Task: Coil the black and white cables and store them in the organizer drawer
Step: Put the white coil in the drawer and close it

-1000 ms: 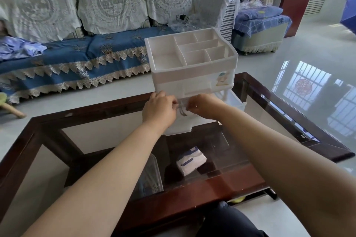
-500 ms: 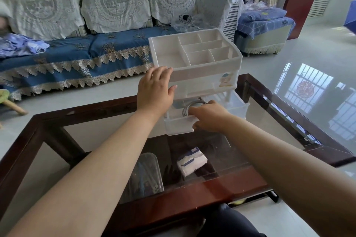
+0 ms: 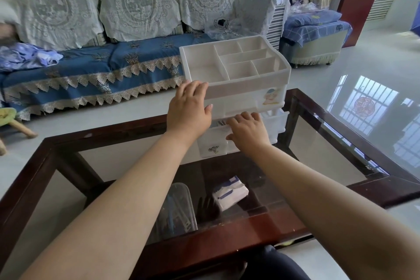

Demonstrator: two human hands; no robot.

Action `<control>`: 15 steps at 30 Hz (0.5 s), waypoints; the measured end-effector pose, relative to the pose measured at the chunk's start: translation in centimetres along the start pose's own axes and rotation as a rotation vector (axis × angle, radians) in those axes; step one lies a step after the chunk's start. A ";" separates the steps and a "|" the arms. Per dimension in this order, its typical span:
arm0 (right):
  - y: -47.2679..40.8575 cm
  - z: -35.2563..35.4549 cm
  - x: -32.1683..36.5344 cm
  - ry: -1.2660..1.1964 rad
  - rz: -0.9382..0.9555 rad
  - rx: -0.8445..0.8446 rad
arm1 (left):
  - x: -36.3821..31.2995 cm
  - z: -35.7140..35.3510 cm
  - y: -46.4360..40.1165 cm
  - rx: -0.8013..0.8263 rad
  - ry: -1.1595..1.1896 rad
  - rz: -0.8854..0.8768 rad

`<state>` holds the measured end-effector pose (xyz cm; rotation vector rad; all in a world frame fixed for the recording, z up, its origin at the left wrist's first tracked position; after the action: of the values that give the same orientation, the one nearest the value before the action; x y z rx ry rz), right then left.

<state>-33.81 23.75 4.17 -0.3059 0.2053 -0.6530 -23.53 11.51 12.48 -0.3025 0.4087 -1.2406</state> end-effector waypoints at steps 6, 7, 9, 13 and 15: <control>1.8 -0.4 0.2 -0.201 -0.281 -0.224 | -0.2 0.2 0.1 0.048 -0.003 0.013; 1.7 -0.3 0.0 -0.277 -0.329 -0.191 | -0.2 0.2 0.2 0.052 -0.005 0.014; 1.6 -0.2 -0.3 -0.396 -0.388 -0.128 | -0.2 0.2 0.2 0.056 -0.005 0.011; 0.5 -0.3 -0.3 -0.513 -0.483 -0.075 | -0.5 0.4 0.2 0.068 0.016 0.017; -0.4 -0.4 -0.1 -0.574 -0.561 -0.018 | -0.6 0.4 0.3 0.071 0.018 0.017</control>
<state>-34.23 23.38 3.91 -0.5632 -0.4421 -1.0844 -23.25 12.12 12.80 -0.2267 0.3810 -1.2390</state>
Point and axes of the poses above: each hand's wrist, its own y-axis away from the middle knuckle, its own z-axis out of the back of the hand, x = y × z, the point moved 2 cm from there along -y, towards the middle knuckle, and after that the axes turned 5 degrees about x, right-handed, at the moved point
